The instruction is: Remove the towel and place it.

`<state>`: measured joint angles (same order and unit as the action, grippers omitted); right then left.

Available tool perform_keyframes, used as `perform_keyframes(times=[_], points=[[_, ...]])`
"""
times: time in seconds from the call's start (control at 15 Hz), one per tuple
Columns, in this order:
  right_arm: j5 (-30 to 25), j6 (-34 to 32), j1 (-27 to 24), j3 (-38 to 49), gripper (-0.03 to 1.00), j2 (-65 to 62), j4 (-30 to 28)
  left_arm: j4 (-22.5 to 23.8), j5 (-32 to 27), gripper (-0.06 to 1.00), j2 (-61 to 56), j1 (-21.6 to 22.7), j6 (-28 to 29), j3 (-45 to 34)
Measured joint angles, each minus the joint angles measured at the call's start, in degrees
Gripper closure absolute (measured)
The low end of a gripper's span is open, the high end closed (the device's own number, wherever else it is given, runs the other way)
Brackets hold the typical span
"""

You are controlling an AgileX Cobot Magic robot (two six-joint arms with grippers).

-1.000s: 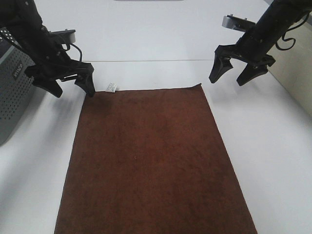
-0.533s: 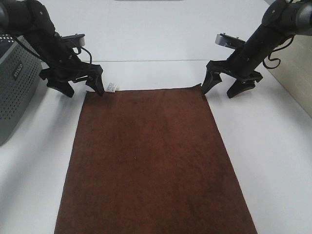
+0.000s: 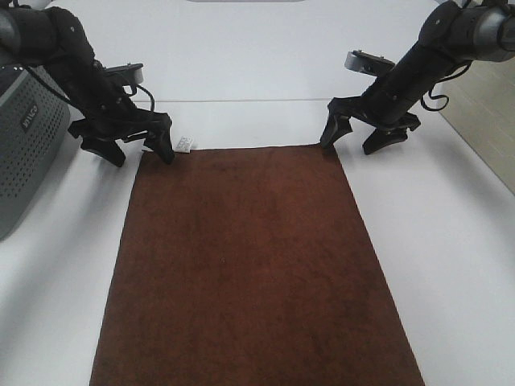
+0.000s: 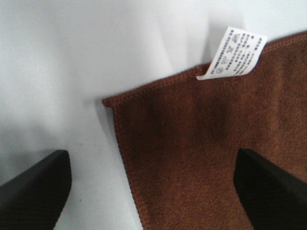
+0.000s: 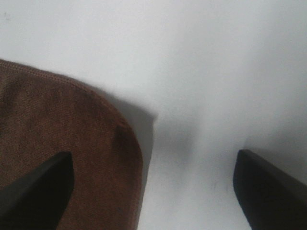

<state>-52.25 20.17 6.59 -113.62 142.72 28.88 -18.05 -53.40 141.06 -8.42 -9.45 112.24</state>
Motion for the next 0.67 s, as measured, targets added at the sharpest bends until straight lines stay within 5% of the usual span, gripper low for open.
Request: perform_keyframes(times=[0.4,0.53,0.67], points=[[1.7,-0.6,1.2,-0.3,0.10,0.1,-0.7,-1.8,2.6,0.11,0.2,0.0,0.2,0.0],[3.3,-0.6,3.1,-0.4,0.10,0.6,-0.7,-4.2,2.7,0.15,0.3,0.0,0.2,0.0],[4.1,-0.6,5.8,-0.5,0.13,0.9,-1.8,-7.1,2.5,0.31,0.8,-0.8,0.2,0.0]])
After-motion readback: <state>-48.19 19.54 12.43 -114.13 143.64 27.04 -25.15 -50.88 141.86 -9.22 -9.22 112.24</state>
